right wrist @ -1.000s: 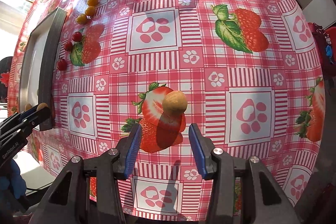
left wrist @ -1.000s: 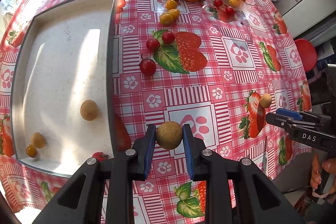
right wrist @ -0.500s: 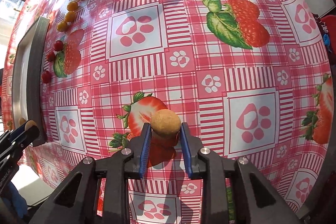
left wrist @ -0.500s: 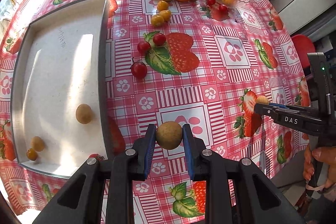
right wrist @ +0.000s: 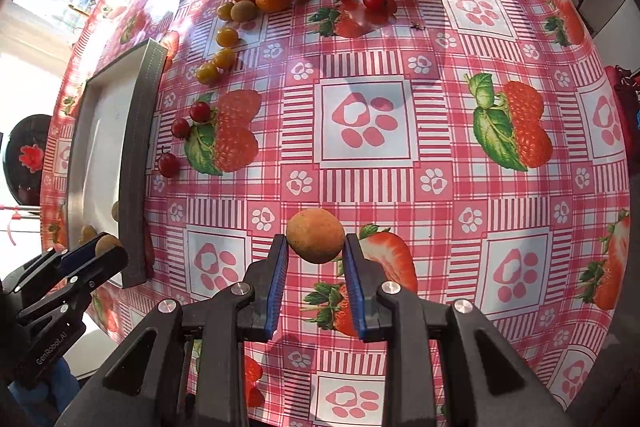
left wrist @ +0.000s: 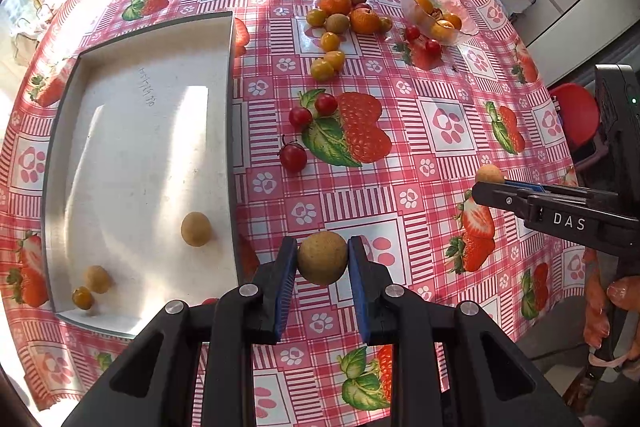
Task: Organize fruits
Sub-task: 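Carry both tan fruits over the white tray, then open both tools to drop the tan fruits into the tray, then move both tools back toward the fruits, left tool nearing a red cherry tomato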
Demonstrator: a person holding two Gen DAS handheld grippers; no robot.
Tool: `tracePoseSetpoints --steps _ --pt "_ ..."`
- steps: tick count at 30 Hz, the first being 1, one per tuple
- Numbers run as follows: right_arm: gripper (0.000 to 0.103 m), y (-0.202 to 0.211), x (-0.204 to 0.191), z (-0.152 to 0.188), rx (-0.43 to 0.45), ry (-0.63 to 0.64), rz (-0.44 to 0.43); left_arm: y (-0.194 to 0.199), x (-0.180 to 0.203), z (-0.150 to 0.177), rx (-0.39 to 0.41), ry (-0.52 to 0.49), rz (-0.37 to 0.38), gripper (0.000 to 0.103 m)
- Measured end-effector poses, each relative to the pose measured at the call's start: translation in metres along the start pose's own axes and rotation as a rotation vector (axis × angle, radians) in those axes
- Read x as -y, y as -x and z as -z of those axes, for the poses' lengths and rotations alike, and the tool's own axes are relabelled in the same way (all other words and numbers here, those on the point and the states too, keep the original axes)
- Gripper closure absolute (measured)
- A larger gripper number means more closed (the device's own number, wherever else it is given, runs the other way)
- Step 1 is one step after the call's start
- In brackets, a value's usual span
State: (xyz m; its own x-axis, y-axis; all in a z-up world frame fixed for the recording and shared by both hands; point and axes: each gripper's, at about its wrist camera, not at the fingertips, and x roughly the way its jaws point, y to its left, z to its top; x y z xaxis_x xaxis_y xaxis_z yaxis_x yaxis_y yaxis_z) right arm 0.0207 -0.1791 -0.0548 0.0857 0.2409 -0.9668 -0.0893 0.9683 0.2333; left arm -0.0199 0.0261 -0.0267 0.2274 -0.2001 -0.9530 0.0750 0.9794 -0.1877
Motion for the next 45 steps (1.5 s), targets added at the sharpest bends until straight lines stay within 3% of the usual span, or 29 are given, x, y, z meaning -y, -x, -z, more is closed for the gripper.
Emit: tracePoseSetpoints --steps 8,13,21,36,39,40,41,42,44,45 --pt "0.073 -0.007 -0.104 -0.039 -0.005 0.172 -0.081 0.021 -0.056 -0.003 0.058 0.084 -0.072 0.076" --pt "0.073 -0.021 -0.163 -0.045 -0.030 0.263 -0.117 0.023 -0.106 -0.001 0.064 0.156 -0.128 0.076" --pt "0.073 -0.060 -0.226 -0.055 -0.106 0.335 -0.122 0.008 -0.161 -0.005 0.048 0.215 -0.179 0.076" --pt "0.072 -0.106 -0.242 -0.054 -0.227 0.345 -0.043 -0.024 -0.178 -0.003 -0.036 0.218 -0.191 0.075" --pt "0.054 -0.103 -0.245 -0.056 -0.220 0.337 -0.069 -0.027 -0.181 -0.002 -0.055 0.230 -0.185 0.074" --pt "0.045 -0.101 -0.247 -0.057 -0.215 0.334 -0.081 -0.026 -0.182 -0.001 -0.060 0.232 -0.186 0.061" --pt "0.037 -0.098 -0.249 -0.058 -0.203 0.334 -0.086 -0.026 -0.182 -0.001 -0.055 0.233 -0.194 0.035" --pt "0.034 -0.094 -0.251 -0.059 -0.190 0.333 -0.092 -0.022 -0.181 0.000 -0.034 0.233 -0.209 0.029" --pt "0.023 -0.085 -0.252 -0.062 -0.170 0.325 -0.118 -0.013 -0.180 0.002 -0.004 0.221 -0.217 0.028" --pt "0.022 -0.080 -0.252 -0.063 -0.159 0.320 -0.126 -0.012 -0.179 0.001 -0.010 0.217 -0.212 0.028"
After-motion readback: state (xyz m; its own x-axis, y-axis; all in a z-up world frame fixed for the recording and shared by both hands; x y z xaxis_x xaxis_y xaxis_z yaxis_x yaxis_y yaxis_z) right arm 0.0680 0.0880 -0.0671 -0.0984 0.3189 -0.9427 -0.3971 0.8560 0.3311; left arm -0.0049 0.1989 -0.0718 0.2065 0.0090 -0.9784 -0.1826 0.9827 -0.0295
